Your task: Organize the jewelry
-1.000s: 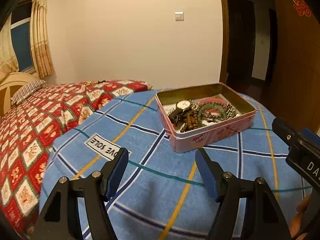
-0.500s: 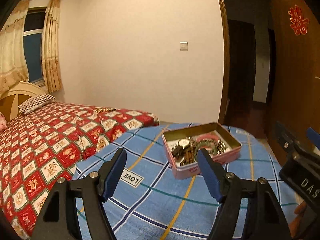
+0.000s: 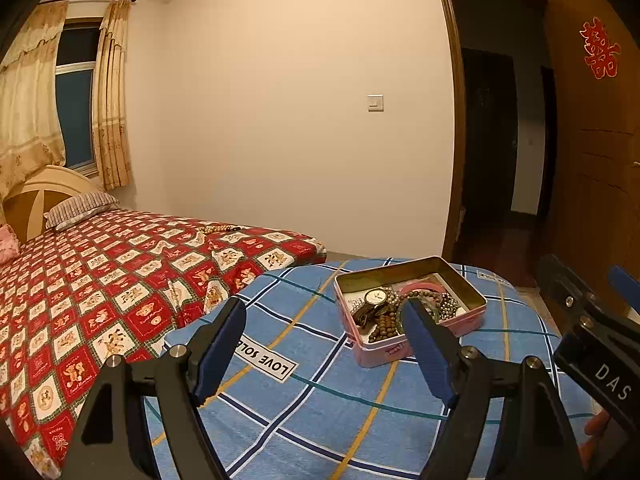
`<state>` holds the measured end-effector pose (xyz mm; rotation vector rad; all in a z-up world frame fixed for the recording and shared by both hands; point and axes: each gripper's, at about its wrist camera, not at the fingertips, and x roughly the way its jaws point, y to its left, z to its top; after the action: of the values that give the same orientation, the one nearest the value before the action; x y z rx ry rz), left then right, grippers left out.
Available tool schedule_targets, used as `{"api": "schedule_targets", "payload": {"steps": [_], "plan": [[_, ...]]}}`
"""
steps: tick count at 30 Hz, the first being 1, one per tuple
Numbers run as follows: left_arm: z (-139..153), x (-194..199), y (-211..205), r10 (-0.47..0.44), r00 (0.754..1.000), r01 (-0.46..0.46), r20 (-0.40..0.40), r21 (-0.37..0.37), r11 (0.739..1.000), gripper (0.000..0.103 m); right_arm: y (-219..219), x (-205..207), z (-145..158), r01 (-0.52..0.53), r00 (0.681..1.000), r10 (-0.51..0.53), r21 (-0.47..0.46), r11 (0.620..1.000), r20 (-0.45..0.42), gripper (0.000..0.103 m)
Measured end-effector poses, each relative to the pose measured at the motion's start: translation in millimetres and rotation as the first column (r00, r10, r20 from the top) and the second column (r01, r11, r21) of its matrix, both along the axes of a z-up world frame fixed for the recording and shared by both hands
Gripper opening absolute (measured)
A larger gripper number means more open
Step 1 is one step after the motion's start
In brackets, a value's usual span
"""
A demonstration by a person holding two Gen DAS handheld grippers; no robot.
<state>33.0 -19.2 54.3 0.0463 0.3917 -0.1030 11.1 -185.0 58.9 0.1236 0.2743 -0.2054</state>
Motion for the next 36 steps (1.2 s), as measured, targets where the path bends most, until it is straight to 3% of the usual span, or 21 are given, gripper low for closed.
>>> {"api": "schedule_targets", "payload": {"steps": [36], "plan": [[2.0, -4.2, -4.0, 0.024, 0.999, -0.025, 0.026, 0.031, 0.999, 0.080, -5.8, -0.2, -1.4, 0.012, 1.000, -0.012, 0.027, 1.000, -0.010, 0.103]]}}
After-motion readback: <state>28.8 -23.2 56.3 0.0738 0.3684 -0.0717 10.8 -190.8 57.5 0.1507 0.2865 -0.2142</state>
